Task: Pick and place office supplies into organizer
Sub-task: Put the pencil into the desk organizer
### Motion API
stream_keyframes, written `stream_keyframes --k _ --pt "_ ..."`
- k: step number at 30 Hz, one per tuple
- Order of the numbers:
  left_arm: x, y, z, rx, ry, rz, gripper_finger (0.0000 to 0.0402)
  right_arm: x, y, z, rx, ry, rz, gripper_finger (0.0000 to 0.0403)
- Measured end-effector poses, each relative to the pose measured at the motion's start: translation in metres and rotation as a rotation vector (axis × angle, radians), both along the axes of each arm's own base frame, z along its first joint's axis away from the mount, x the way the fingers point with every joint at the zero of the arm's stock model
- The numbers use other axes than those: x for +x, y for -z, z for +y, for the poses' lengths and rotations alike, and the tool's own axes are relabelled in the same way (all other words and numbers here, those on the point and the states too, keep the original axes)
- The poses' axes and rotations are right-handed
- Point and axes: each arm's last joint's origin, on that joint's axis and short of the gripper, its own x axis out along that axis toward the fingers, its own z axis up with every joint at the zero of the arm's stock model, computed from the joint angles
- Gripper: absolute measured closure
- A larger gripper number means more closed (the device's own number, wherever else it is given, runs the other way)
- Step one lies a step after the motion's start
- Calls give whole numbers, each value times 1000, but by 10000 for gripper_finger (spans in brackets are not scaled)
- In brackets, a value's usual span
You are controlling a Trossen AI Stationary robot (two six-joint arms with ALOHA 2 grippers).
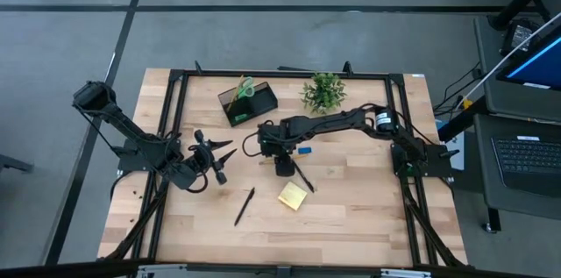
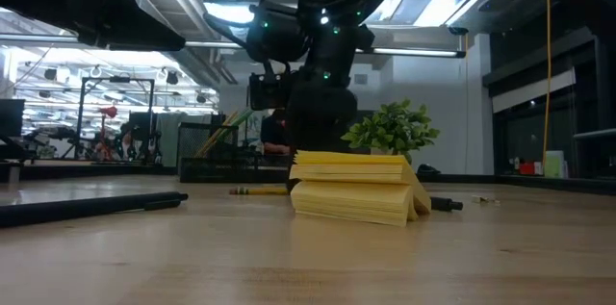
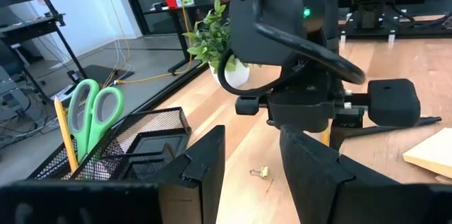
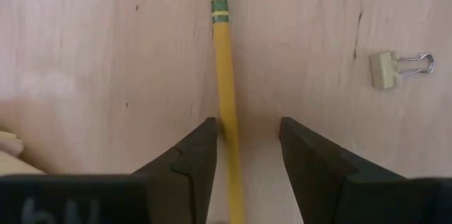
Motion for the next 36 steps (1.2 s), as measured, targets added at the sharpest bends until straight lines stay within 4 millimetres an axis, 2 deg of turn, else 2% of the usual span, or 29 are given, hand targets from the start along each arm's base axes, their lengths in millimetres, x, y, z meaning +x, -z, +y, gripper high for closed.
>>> stream_keyframes --k 12,19,31,36 --pt "0 0 0 0 0 0 270 -1 1 5 40 -18 11 247" --pt "0 0 0 0 0 0 270 -1 1 11 -16 -21 8 247" --pt "0 0 0 -2 -1 -2 270 0 1 11 -20 -20 -3 247" --pt "0 0 0 -2 -1 -2 270 1 2 11 -74 -9 -4 256"
